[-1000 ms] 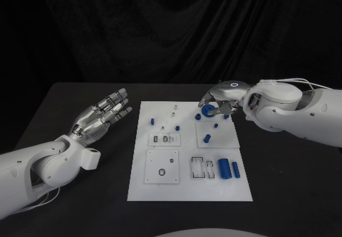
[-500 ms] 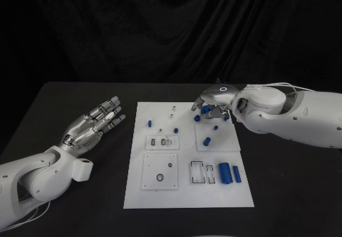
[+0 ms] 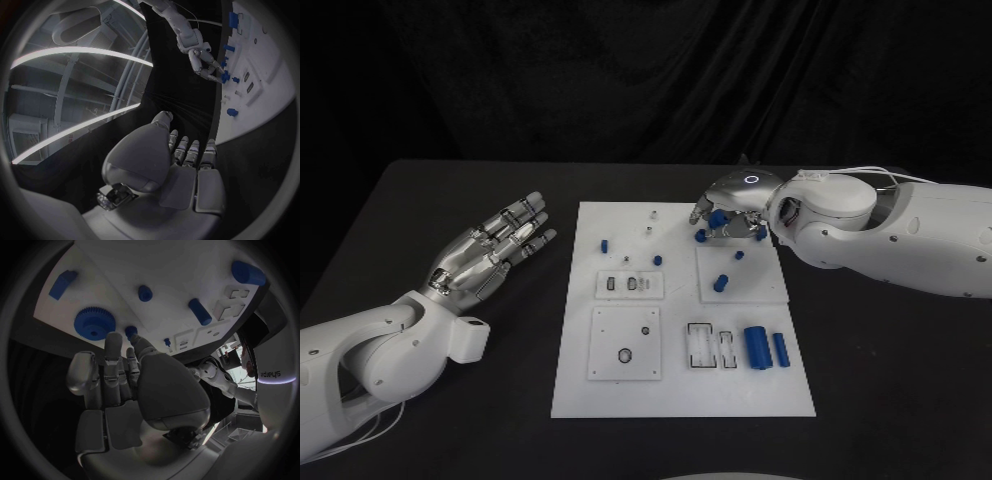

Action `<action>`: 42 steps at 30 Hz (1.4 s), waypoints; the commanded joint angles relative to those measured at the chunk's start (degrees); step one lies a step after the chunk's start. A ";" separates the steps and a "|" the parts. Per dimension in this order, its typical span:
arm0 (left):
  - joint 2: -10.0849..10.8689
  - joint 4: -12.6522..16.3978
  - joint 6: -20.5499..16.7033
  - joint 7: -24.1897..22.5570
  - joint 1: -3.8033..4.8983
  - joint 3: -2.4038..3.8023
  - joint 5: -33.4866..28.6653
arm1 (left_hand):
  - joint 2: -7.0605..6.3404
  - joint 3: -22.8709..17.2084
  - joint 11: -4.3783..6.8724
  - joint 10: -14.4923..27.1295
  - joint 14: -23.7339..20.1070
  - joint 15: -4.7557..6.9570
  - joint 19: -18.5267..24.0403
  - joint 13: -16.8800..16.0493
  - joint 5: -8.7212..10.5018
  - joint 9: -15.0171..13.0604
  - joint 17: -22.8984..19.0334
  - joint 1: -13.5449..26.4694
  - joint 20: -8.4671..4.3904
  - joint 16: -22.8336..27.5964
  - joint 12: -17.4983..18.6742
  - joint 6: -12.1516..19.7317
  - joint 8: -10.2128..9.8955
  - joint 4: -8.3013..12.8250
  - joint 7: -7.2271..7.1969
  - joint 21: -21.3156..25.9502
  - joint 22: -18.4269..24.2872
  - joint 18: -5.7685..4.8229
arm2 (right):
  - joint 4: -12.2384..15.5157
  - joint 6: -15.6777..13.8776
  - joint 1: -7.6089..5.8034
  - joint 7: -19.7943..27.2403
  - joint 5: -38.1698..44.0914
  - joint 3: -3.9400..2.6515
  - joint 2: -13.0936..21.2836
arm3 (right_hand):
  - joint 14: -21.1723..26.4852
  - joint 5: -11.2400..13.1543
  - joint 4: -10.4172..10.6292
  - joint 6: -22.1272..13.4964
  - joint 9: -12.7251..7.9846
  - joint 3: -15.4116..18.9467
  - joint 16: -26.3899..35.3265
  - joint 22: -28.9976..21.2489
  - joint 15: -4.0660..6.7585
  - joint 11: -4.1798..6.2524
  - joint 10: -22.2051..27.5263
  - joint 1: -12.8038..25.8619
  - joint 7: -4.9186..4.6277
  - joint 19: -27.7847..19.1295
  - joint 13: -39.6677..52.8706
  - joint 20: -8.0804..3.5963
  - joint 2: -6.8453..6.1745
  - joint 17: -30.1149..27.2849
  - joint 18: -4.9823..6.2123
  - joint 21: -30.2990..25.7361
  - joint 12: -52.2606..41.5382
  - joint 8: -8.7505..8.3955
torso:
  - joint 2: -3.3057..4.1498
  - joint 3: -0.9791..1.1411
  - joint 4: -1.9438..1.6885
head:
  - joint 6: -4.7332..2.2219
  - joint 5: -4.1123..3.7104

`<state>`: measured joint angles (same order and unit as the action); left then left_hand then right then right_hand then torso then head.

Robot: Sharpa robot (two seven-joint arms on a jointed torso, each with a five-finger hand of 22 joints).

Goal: Assemble the parts on the task board

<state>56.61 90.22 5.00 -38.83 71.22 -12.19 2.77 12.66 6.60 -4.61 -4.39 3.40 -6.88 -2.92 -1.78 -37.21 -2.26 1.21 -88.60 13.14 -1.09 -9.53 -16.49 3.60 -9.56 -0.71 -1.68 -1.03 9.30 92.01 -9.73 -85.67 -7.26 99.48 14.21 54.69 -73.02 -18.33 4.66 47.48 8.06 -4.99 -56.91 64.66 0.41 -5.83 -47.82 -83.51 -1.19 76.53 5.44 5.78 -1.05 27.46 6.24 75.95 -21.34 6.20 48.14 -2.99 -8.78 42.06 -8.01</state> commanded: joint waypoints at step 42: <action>-0.77 -1.43 2.55 -7.95 0.16 0.05 -0.12 | -0.03 -1.01 -0.73 0.26 0.26 -0.98 -0.17 -0.04 -0.05 0.01 0.13 -0.27 0.86 0.00 -0.25 0.26 0.17 0.78 0.98 -0.41 -0.10 0.93 | -3.08 -5.70 2.55 5.00 0.74 -0.03 -1.90 | -4.21 -3.90 -1.60 11.53 10.57 -13.01 -6.25 4.14 2.77 3.73 -12.92 -0.12 -3.54 1.44 3.08 -2.45 -2.74 10.10 -1.25 1.76 -1.62 5.69 | -0.06 -0.16 -0.02 | 0.86 0.60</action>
<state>55.95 88.73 6.58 -38.86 71.22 -12.19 2.77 12.66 5.80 -4.84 -4.16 3.61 -7.50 -3.12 -1.77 -37.21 -2.25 1.25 -88.60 13.75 -1.09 -9.52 -16.28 3.60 -8.76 -0.09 -1.89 -1.06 9.29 88.90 -12.30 -83.39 -3.64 99.66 14.11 52.77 -77.17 -22.35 3.23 58.06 16.65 -17.83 -63.03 68.66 3.03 -2.43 -60.24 -82.96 -4.14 78.03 8.27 3.57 -4.86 37.42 5.66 77.60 -22.75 11.38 48.09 -3.15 -8.79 42.89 -7.49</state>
